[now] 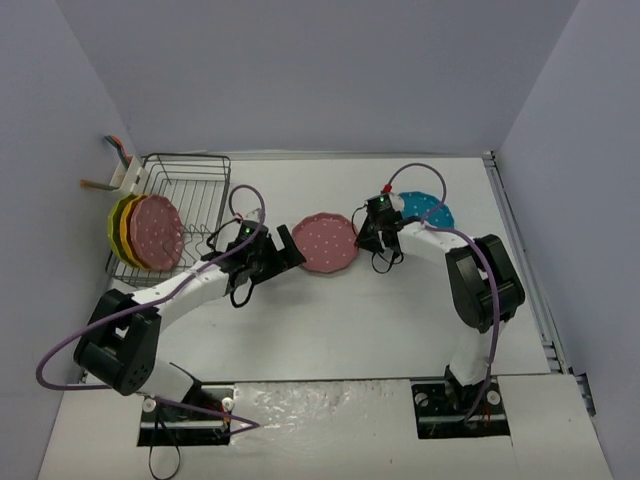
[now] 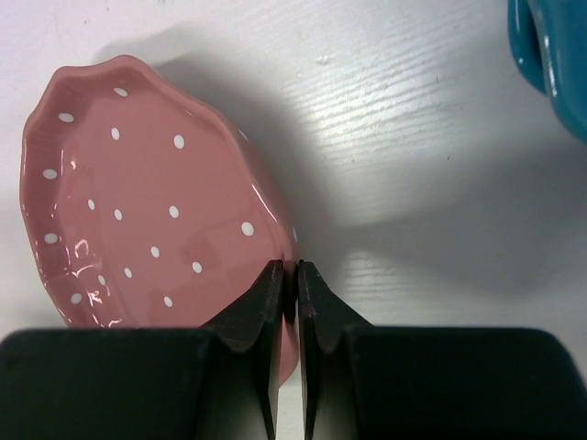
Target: Load the plates into the dish rack
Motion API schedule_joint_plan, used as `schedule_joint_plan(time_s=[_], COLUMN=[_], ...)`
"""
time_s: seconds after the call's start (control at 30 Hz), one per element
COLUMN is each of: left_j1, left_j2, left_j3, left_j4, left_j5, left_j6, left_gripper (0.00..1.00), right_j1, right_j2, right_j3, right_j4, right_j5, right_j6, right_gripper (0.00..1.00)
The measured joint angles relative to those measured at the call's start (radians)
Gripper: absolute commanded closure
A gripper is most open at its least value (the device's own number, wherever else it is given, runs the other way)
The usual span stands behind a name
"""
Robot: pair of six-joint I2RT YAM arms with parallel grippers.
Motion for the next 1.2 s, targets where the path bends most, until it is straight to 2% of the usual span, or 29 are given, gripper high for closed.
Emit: schedule_joint_plan(time_s=[0.27,0.97,1.1,1.2], left_j1=[-0.029,-0.029,-0.028,-0.028], left_j2=[0.164,0.278,0.284,0.289], left_j3=[0.004,0.004,-0.010,-0.018], left_j4=[0.081,0.332,0.374,0.400], left_j5=[0.036,0.035,0.031,0.029], left_j6=[-0.095,-0.351,-0.390,-0.406], left_gripper=[0.03,0.03,0.08,0.15], right_j1=[-0.008,-0.041,-0.047,-0.058], right_j2=[-0.036,-0.076,-0.078,-0.085], right_j3=[-0.017,-0.127,-0.151,-0.181], right_j4=[-0.034,-0.004,0.020,0.049], right_j5=[-0.057,-0.220,-0.246,-0.270], right_j6=[0.073,0.190,0.204,0.221], right_gripper=[1.00,1.00,1.00,1.00])
